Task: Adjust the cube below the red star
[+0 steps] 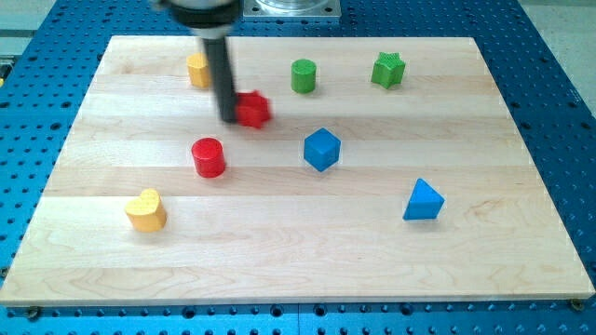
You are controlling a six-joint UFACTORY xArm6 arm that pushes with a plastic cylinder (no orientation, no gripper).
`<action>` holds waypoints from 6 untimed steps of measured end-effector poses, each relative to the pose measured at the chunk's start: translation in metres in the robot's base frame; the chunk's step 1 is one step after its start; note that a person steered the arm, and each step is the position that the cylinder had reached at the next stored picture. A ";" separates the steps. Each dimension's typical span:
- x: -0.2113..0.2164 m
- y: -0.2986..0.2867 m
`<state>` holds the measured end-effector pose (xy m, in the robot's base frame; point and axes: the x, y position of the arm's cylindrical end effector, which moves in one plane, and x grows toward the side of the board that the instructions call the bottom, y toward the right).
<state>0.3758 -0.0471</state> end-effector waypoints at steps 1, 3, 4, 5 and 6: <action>0.032 -0.039; 0.067 0.045; 0.155 0.049; 0.140 0.129; 0.107 0.159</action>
